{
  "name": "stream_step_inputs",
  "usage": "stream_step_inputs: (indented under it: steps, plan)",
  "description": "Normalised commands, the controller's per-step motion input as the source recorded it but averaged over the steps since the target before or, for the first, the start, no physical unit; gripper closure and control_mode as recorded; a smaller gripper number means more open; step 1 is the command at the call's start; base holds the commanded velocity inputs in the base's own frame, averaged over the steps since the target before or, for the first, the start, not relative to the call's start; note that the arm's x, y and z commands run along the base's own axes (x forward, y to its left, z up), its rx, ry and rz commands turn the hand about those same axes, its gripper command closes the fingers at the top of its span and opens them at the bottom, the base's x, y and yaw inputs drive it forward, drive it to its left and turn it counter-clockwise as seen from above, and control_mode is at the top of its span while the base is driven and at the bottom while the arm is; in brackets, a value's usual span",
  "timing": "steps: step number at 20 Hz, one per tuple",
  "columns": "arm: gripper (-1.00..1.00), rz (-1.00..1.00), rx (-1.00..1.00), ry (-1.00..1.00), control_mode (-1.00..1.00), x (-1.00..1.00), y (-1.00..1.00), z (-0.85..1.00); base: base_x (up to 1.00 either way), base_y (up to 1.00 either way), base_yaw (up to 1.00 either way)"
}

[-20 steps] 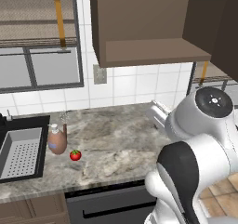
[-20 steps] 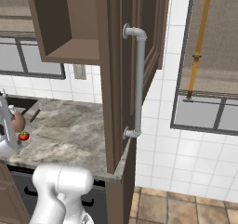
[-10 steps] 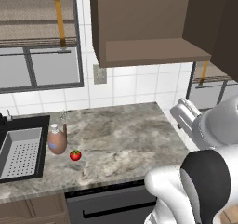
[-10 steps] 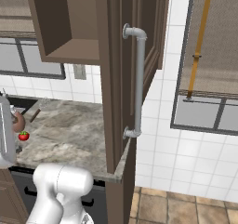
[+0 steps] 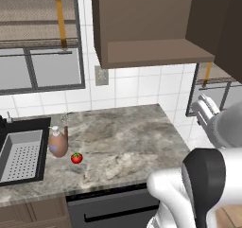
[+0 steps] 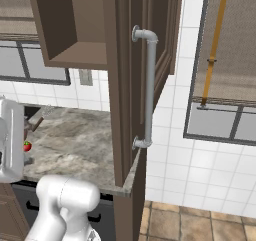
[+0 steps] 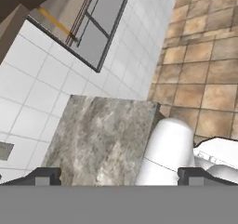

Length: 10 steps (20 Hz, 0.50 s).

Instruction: Open the cabinet. Pick the soap dispenser and place it next to the sink. Then close the cabinet.

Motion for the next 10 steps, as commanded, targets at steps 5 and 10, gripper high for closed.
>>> stream_step_inputs:
  steps: [5,10]
  plan:
    - [-1.00,-0.18,0.00,-0.01,-1.00,0.11,-0.25,0.00,0.00,0.00,0.00]
    - [-1.00,-0.13,0.00,-0.12,-1.00,0.01,-0.25,0.00,0.00,0.00,0.00]
